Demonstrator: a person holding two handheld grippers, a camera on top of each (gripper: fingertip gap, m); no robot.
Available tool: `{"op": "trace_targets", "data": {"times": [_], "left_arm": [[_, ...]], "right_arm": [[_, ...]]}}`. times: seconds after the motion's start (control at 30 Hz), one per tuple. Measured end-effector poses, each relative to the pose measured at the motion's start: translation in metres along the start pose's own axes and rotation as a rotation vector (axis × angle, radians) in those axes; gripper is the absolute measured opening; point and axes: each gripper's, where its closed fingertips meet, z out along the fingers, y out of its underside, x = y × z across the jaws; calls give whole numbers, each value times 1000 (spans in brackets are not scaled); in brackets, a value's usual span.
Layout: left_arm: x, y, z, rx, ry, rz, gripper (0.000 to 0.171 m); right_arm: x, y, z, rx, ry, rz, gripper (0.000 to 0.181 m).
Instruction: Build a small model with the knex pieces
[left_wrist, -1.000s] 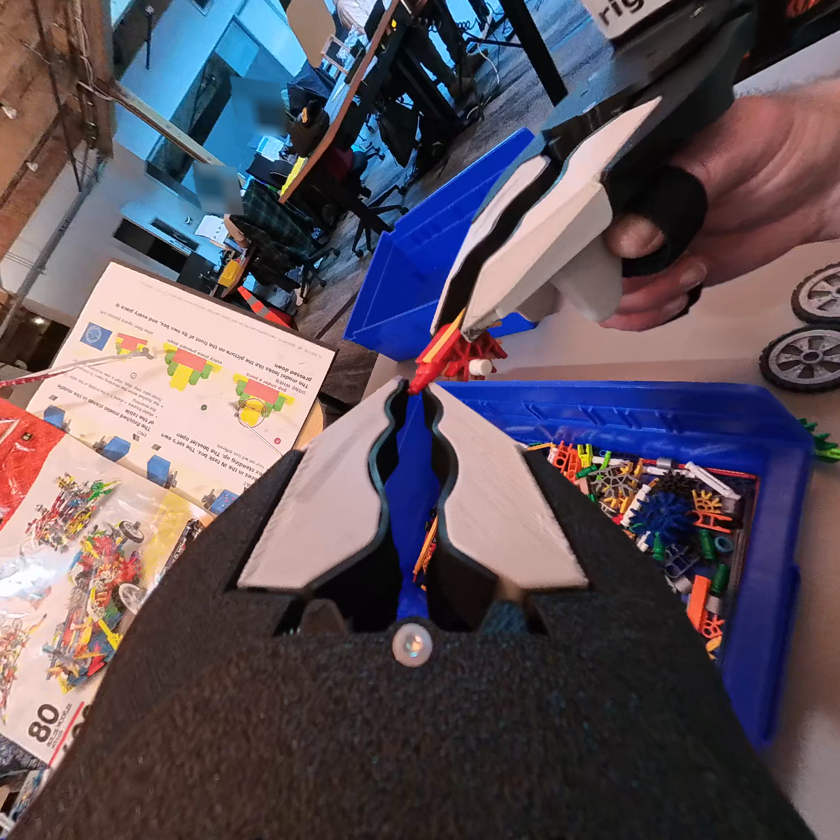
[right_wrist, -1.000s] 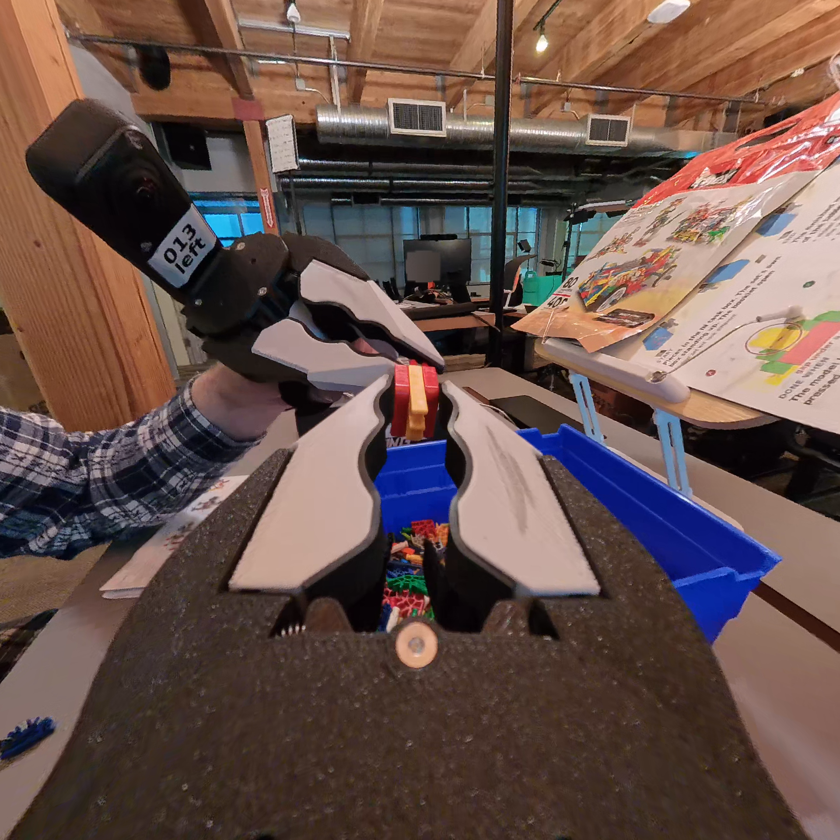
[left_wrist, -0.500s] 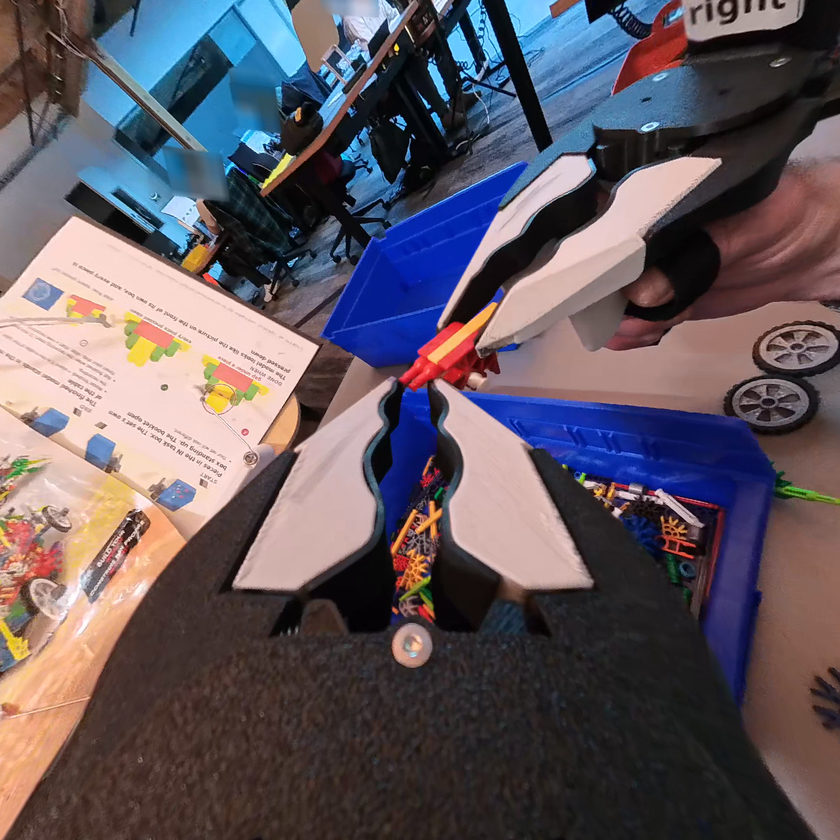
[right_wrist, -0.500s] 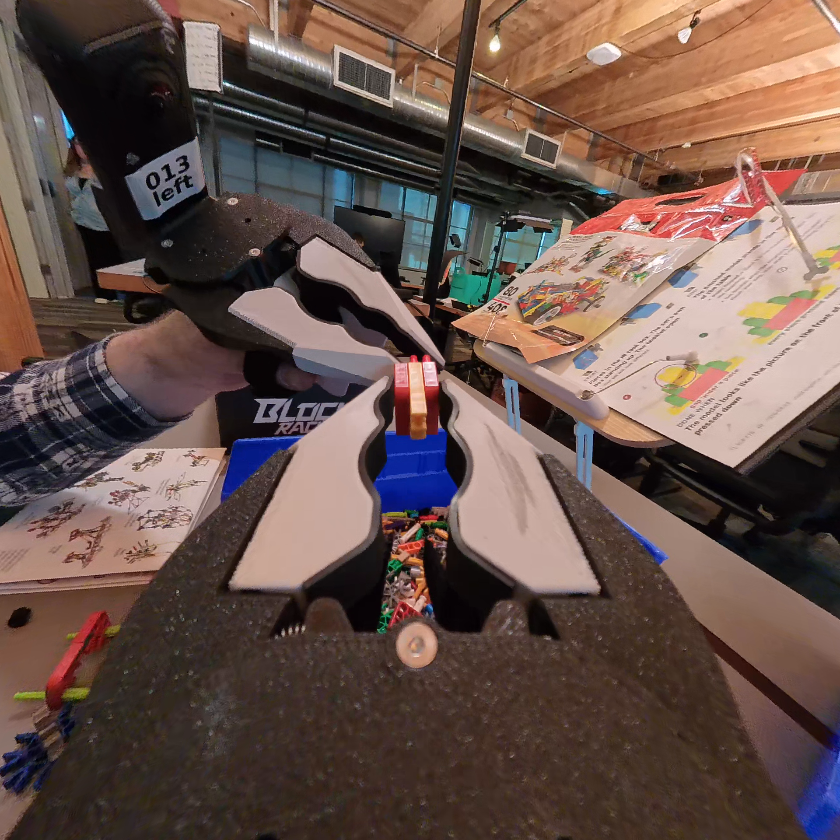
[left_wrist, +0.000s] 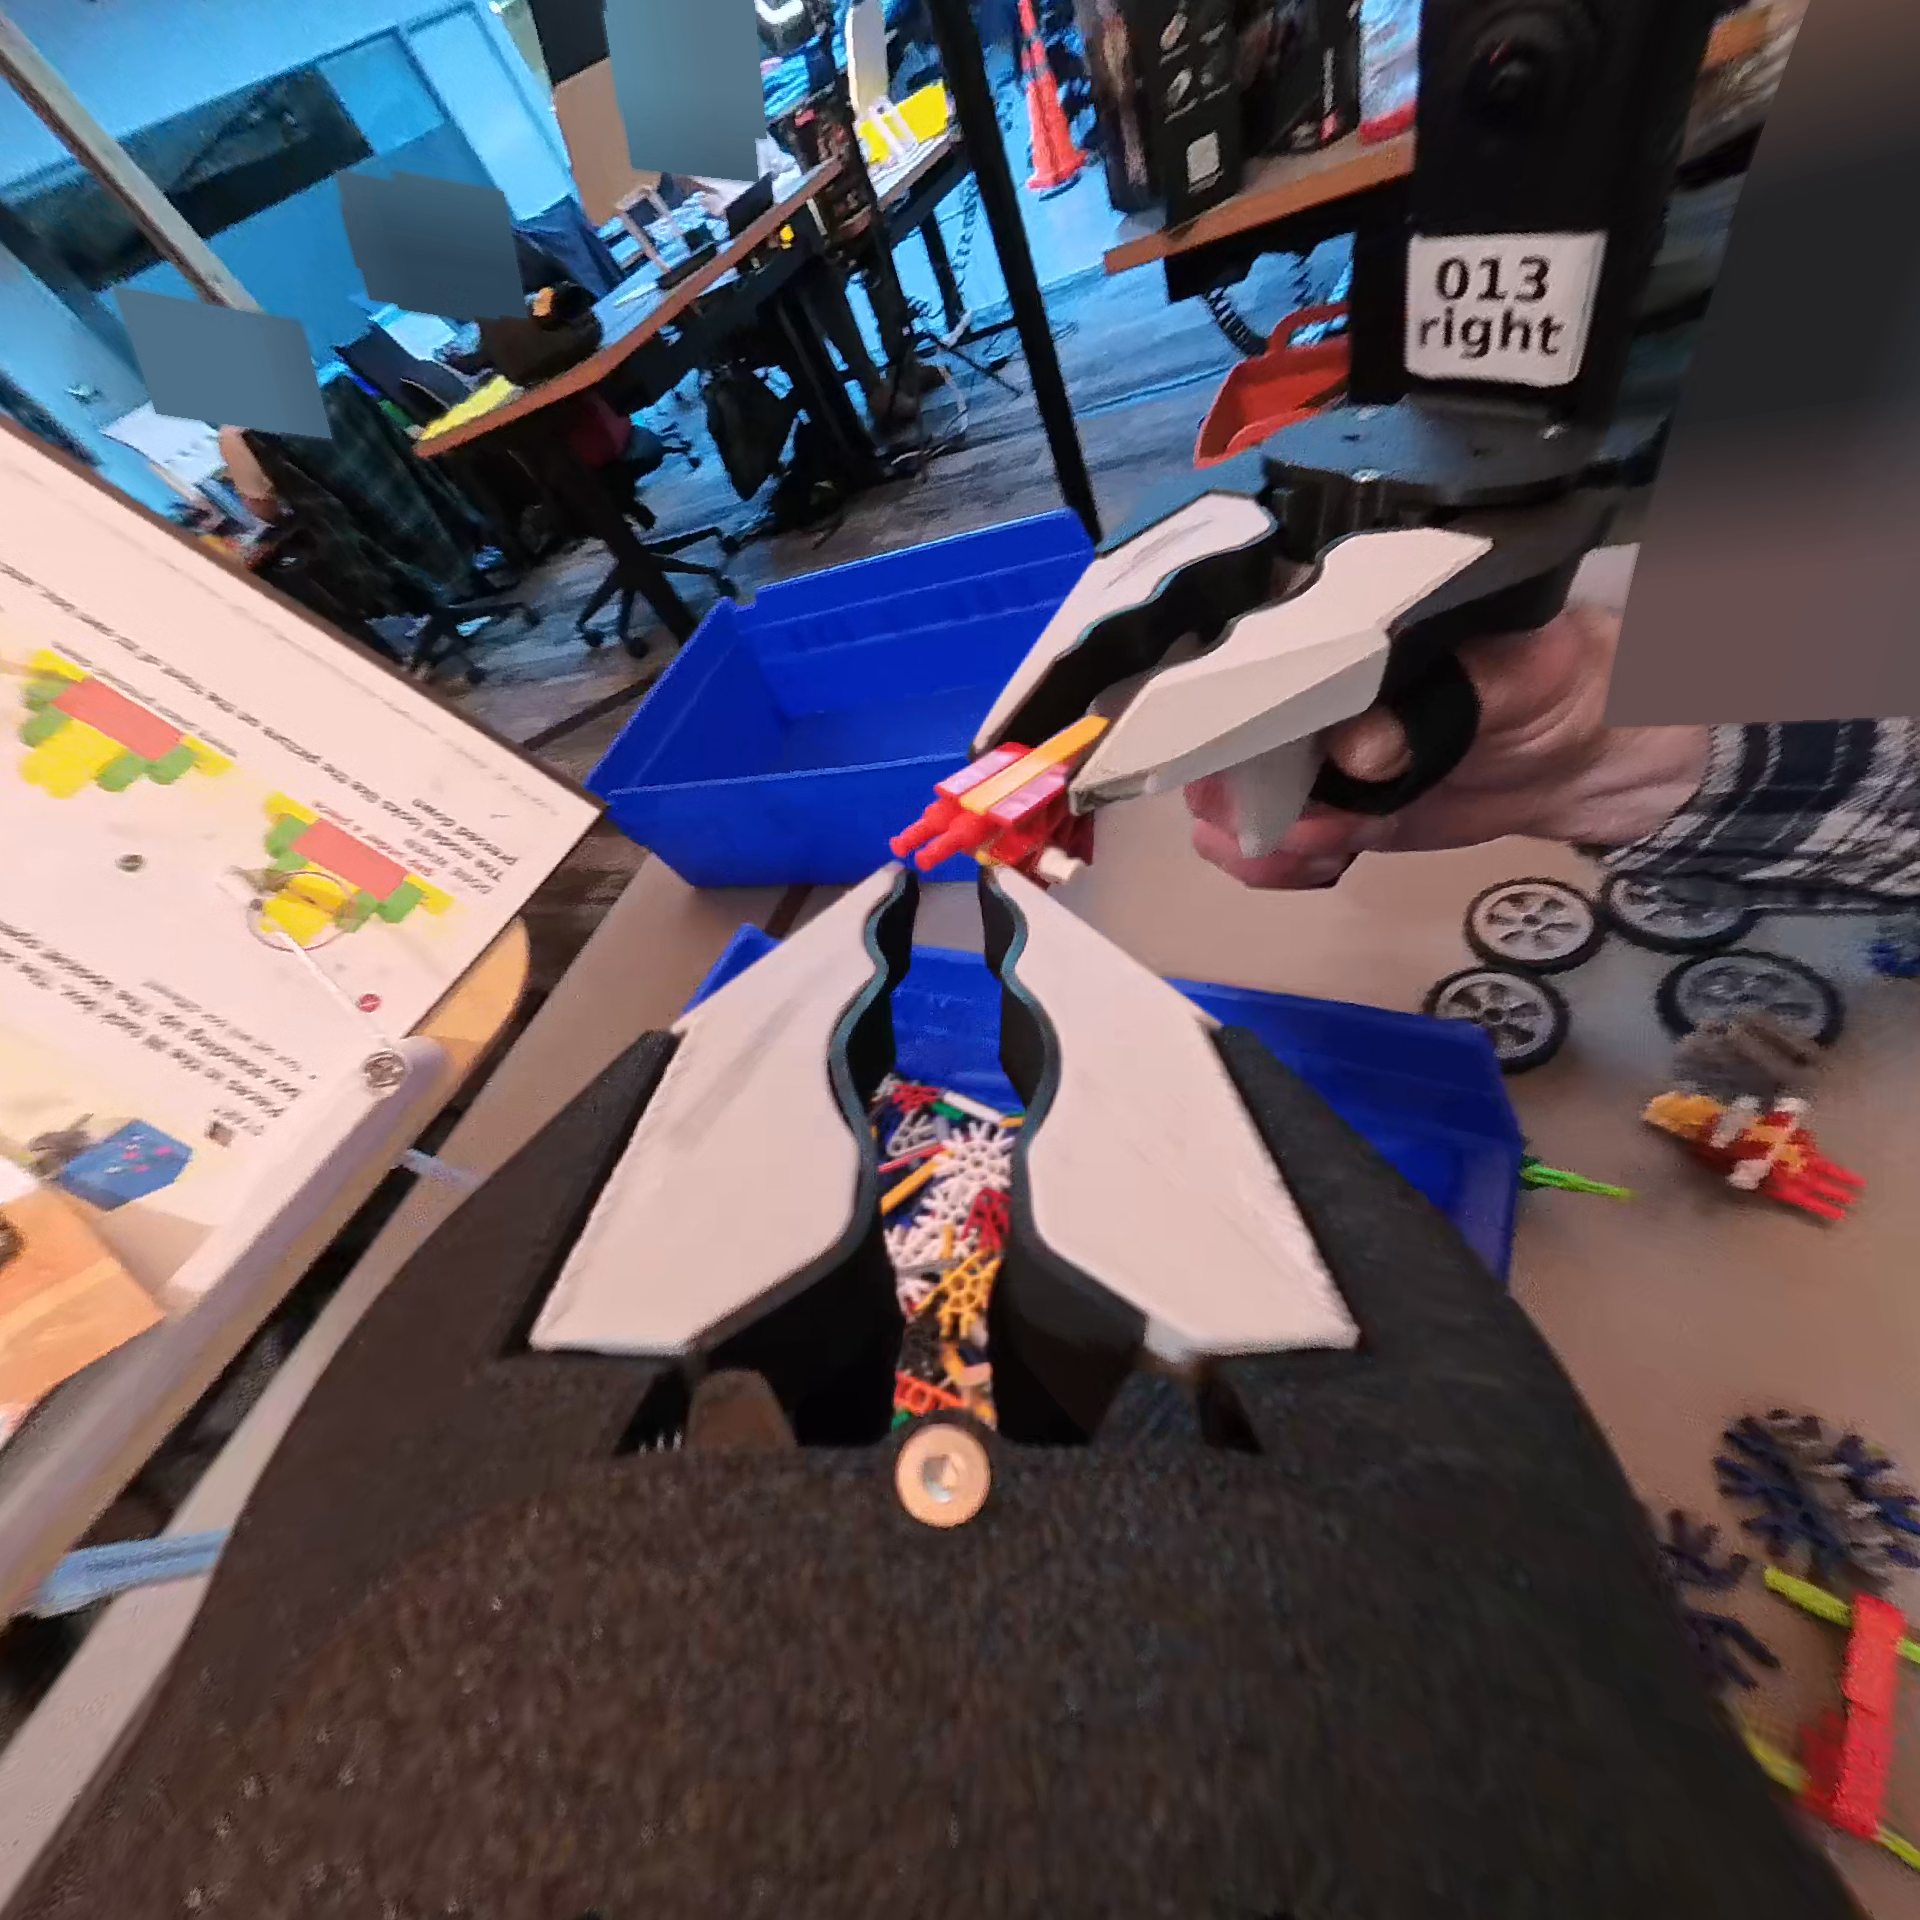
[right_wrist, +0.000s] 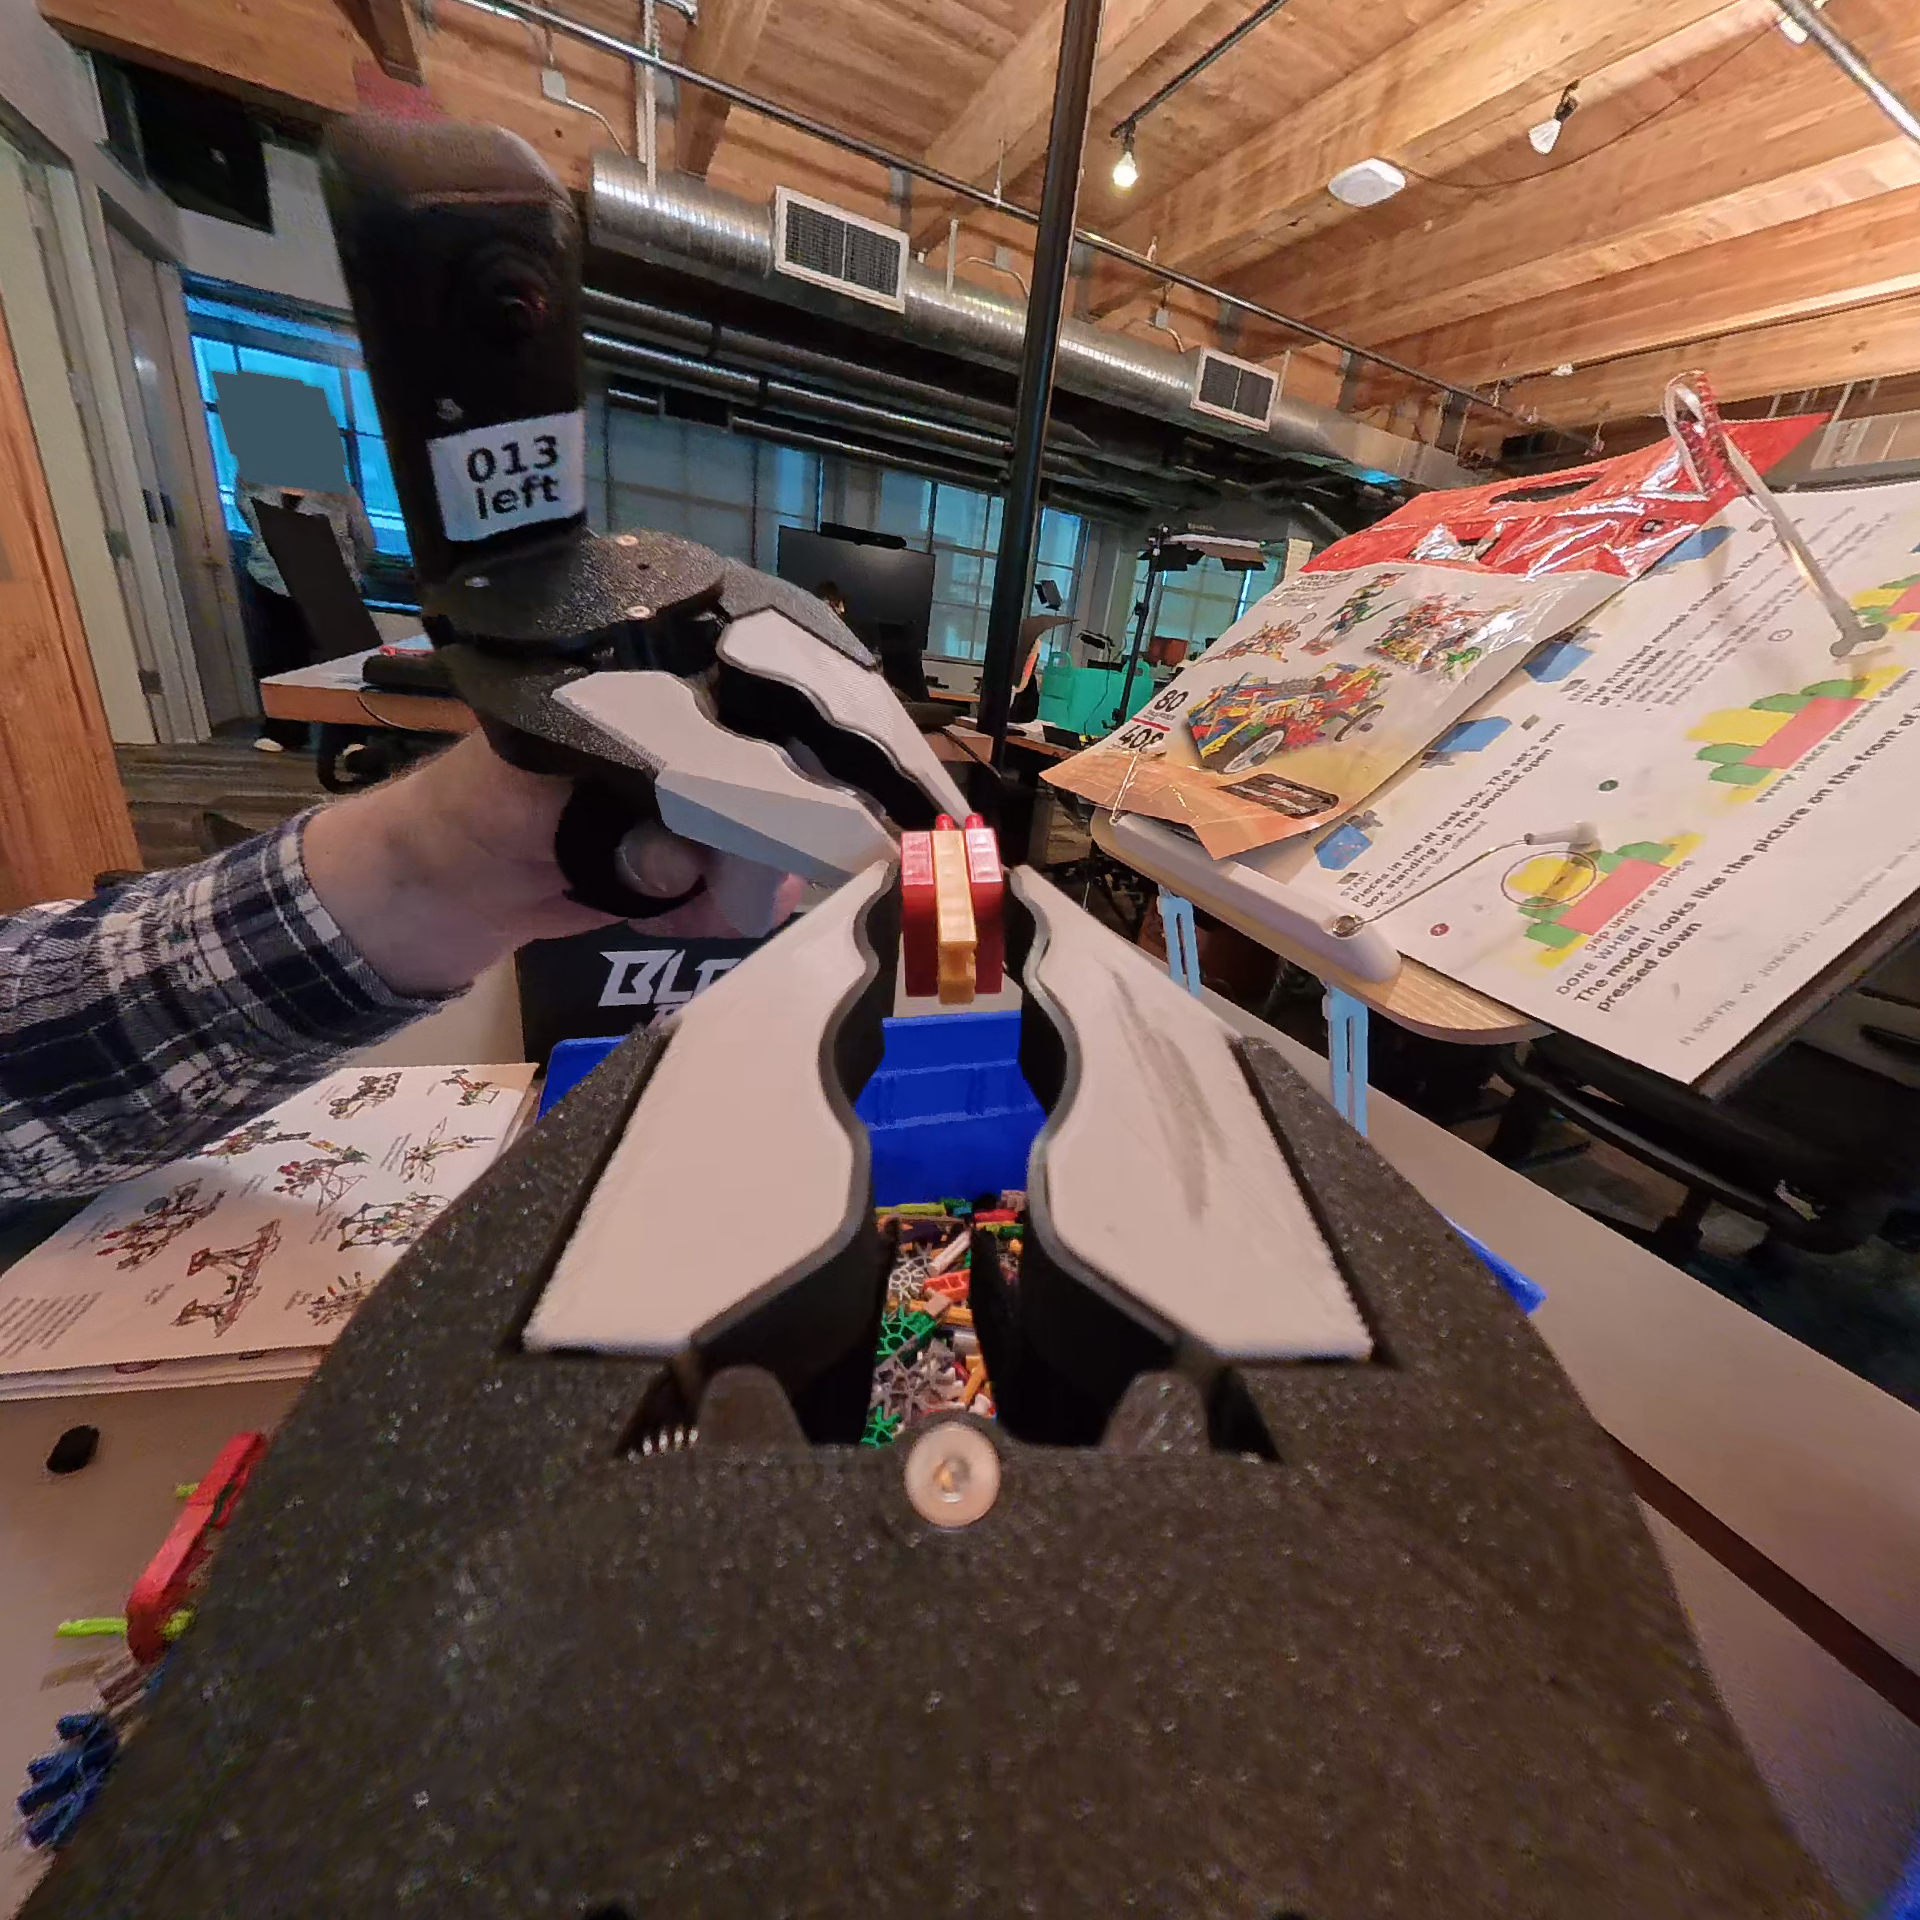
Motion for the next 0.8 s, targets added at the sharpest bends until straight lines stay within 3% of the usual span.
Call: {"op": "trace_targets", "data": {"times": [0.3,0.8], "left_arm": [[1,-10,-7,79,33,-16,17],[4,-10,-7,52,26,32,18]], "right_arm": [[1,0,-1,2,4,9,18],[0,-3,-2,20,-8,27,18]]}}
